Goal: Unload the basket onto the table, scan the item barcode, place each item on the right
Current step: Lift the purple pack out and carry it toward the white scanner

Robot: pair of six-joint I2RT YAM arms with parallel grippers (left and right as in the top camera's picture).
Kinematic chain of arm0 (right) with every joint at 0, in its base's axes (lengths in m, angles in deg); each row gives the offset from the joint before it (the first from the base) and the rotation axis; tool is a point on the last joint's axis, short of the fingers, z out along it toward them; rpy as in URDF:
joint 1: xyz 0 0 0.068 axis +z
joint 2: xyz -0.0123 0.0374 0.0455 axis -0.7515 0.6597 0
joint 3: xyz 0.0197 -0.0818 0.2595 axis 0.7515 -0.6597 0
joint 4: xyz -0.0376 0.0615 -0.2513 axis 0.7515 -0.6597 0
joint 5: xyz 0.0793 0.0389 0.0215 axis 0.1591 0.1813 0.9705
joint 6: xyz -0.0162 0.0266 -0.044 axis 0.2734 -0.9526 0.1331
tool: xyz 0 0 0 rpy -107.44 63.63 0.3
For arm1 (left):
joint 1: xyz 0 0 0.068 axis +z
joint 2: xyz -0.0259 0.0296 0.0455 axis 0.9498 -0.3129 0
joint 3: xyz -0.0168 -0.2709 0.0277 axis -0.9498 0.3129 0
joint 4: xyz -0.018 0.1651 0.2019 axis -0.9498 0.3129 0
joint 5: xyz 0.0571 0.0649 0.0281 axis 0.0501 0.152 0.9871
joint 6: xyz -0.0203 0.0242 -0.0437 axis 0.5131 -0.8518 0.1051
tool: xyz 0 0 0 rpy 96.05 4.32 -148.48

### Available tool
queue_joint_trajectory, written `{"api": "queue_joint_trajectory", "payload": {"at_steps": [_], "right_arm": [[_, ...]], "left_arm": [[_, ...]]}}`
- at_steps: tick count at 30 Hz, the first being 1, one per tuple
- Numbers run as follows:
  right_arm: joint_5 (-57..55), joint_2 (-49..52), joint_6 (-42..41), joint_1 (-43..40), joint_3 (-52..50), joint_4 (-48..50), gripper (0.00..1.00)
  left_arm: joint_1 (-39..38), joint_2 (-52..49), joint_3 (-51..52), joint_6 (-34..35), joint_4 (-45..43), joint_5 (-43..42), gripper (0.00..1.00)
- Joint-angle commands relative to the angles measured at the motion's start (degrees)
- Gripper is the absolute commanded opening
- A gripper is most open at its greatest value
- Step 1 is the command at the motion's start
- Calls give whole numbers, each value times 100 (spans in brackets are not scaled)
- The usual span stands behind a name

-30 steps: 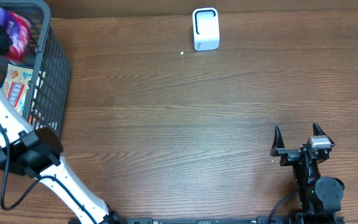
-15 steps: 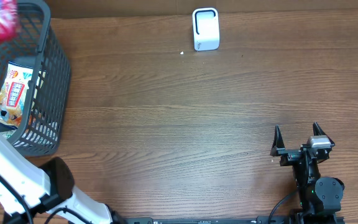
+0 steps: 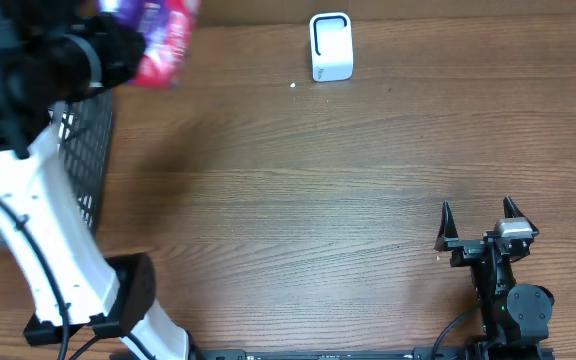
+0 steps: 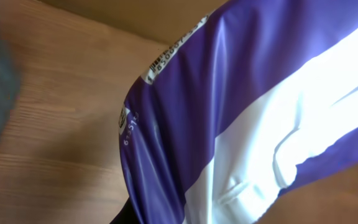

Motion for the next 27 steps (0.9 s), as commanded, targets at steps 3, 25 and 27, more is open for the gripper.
{"api": "queue_joint_trajectory", "payload": {"at_steps": [3,25,27], "right_arm": [[-33,-57,-35,-4,-61,35,100],[-33,-57,-35,-4,-61,35,100],[-33,-57,-35,-4,-61,35,100]], "left_arm": [[-953,-26,754,92,-11,1668,4],[-1880,-1097,4804,1397,-1589,3095,4],[-2017,-1285,4804,1397,-1602,3075,5]]}}
